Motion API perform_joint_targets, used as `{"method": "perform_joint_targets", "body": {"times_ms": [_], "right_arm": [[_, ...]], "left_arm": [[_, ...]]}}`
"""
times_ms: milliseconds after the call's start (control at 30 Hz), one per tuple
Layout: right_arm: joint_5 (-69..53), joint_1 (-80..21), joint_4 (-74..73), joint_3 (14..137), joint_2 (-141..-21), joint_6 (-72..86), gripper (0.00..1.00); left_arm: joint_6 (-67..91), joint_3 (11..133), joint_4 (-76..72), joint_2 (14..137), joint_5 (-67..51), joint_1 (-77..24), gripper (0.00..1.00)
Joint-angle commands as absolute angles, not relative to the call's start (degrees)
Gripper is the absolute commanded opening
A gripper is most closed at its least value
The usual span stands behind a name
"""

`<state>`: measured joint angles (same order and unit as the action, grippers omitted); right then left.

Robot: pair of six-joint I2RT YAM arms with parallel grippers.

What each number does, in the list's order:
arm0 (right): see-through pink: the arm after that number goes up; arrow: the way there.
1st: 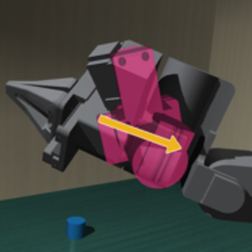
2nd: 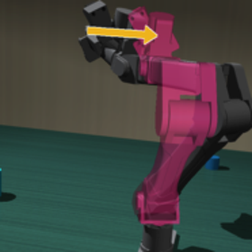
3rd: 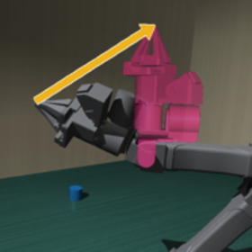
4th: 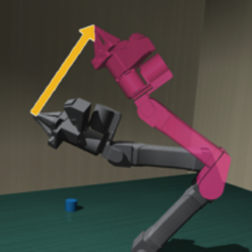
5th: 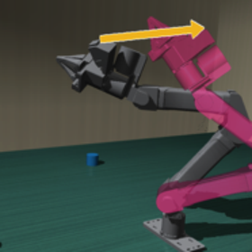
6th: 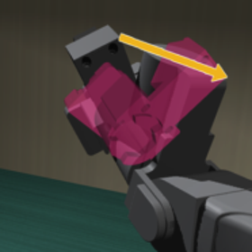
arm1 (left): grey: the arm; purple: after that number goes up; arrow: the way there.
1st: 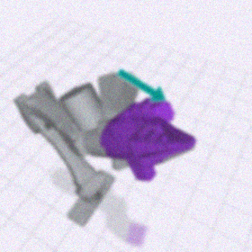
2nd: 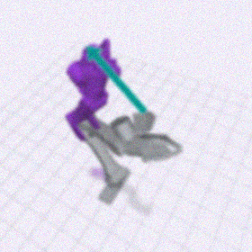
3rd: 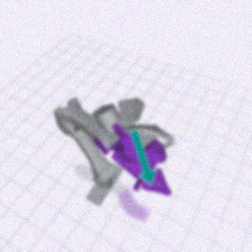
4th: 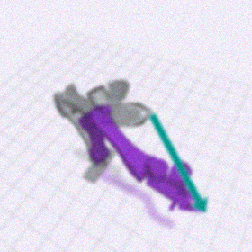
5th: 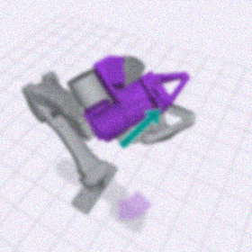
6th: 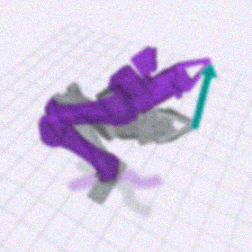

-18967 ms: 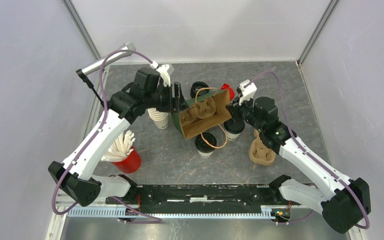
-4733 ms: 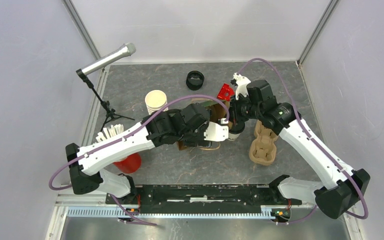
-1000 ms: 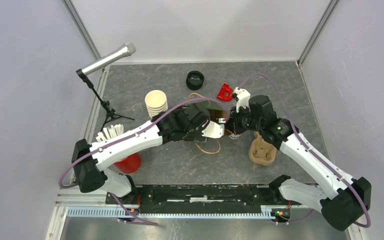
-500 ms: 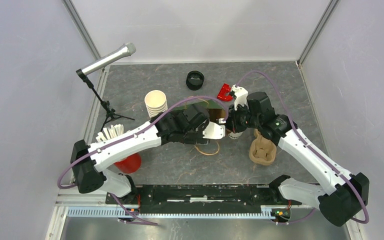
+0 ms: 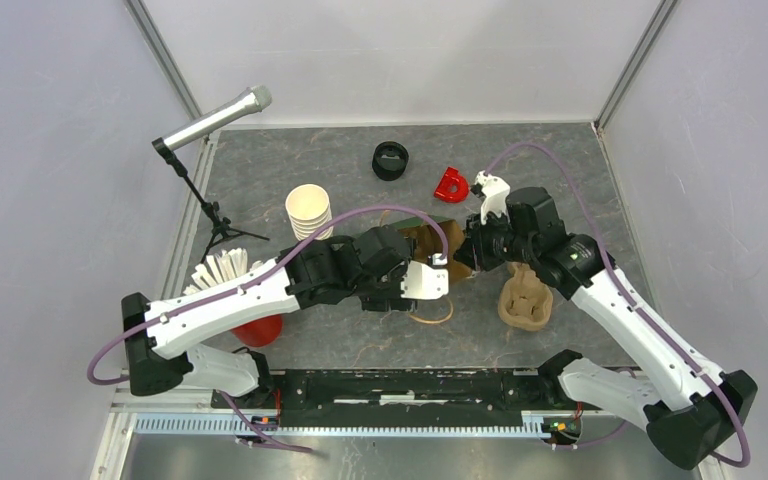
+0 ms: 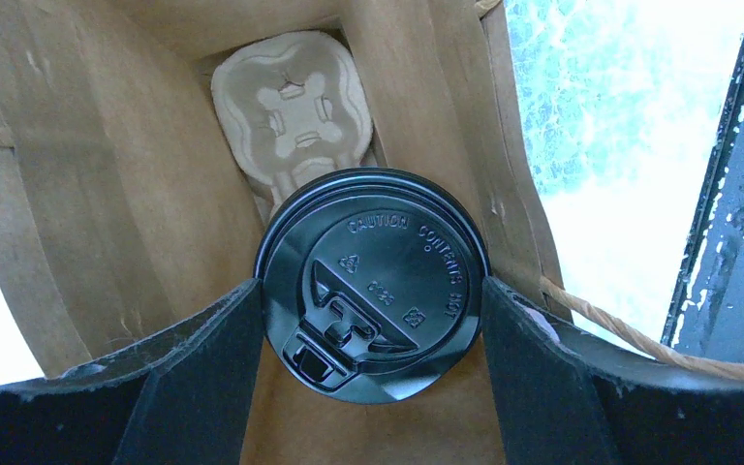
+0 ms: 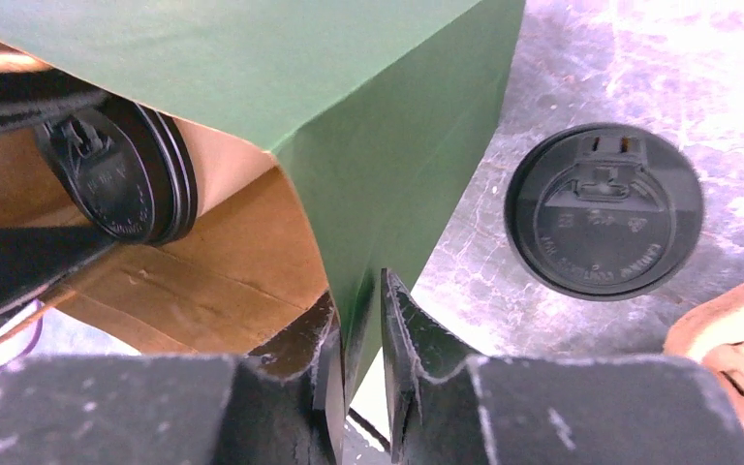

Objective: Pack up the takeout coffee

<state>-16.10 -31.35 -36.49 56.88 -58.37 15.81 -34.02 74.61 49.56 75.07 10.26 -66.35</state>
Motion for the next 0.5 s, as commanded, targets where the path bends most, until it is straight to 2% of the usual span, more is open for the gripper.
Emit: {"method": "perform_joint_targets", "body": {"times_ms": [0, 133, 267, 367, 467], "right_arm": [[-12.0, -31.4, -36.4, 61.1, -57.6, 16.8, 0.24], [-11.7, -31.4, -35.5, 60.8, -57.9, 17.1, 0.33], [-10.6, -31.4, -33.5, 60.5, -57.9, 17.1, 0.32], [-9.7, -31.4, -32.0, 60.3, -58.0, 16.8, 0.26], [-9.7, -31.4, -27.5, 57.9, -56.3, 16.1, 0.29]], "left_arm": [[-31.1, 74.4, 49.7, 73.6, 9.7, -66.6, 0.42], [-31.6, 74.4, 49.6, 73.6, 10.2, -66.7, 0.42], [-31.0, 73.8, 49.6, 74.1, 10.1, -66.7, 0.41], [-30.4, 73.6, 49.3, 74.0, 9.7, -66.7, 0.41], [-30.0, 72.8, 47.8, 73.6, 9.2, -66.8, 0.41]]}}
